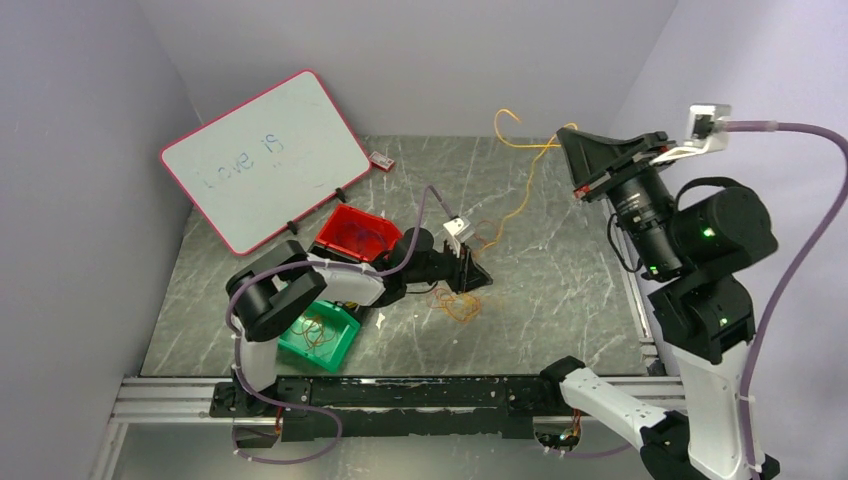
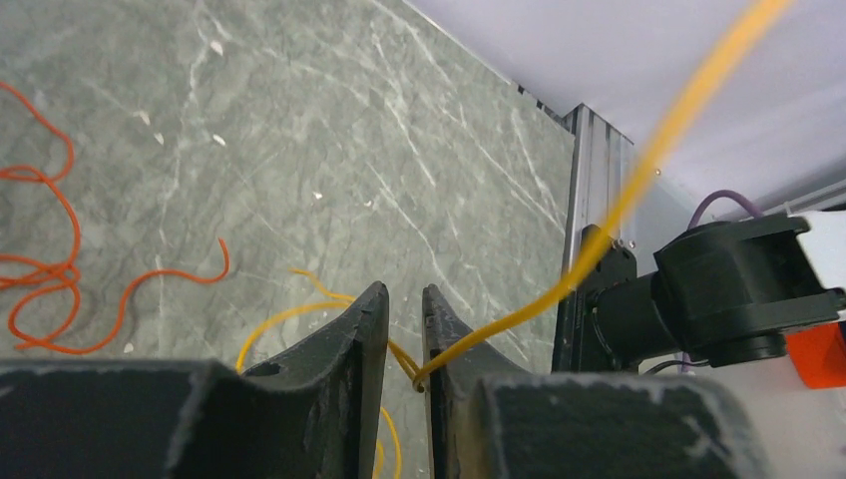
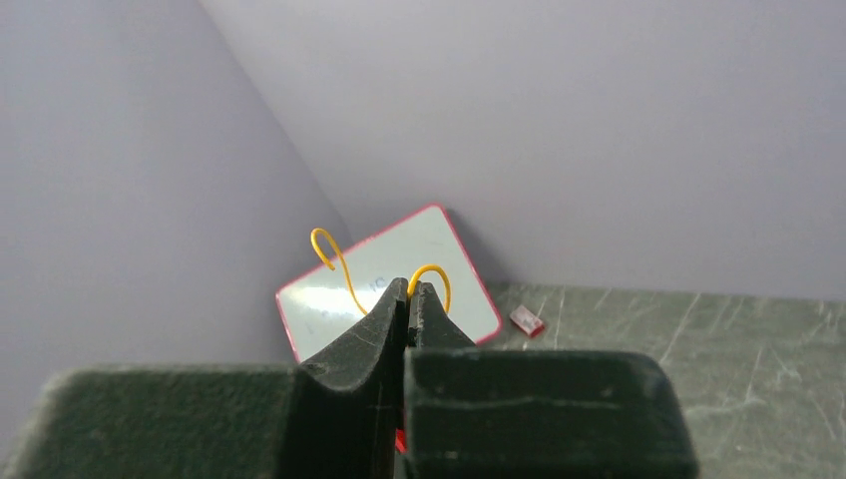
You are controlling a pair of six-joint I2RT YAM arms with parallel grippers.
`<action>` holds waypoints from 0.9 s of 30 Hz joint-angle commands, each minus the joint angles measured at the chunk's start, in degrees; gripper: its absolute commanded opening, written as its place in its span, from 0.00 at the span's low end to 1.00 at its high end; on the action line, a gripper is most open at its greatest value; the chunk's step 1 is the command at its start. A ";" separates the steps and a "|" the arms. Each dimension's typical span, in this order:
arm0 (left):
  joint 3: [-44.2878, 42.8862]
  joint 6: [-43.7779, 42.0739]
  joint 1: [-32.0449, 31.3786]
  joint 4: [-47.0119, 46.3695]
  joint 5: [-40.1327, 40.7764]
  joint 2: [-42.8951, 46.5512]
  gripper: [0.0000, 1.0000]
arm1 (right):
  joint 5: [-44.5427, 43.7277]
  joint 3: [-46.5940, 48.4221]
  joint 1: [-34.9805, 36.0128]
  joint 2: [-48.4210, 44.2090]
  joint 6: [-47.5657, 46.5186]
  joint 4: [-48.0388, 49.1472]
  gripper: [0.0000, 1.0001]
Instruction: Untangle the cables
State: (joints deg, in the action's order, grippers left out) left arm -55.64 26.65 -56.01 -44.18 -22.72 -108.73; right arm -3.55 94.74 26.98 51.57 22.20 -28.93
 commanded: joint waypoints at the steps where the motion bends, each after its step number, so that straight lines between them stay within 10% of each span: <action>1: 0.42 0.76 -0.76 -3.56 -1.01 -1.73 0.25 | -1.15 2.99 -0.17 0.25 -1.70 3.03 0.00; 27: 2.12 1.72 -2.00 -4.62 0.22 -7.74 0.35 | -2.34 19.69 -0.09 7.21 -6.32 17.79 0.00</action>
State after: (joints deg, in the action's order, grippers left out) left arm -53.76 28.12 -57.47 -46.44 -22.65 -114.76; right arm -6.59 111.92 27.00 57.71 16.84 -16.78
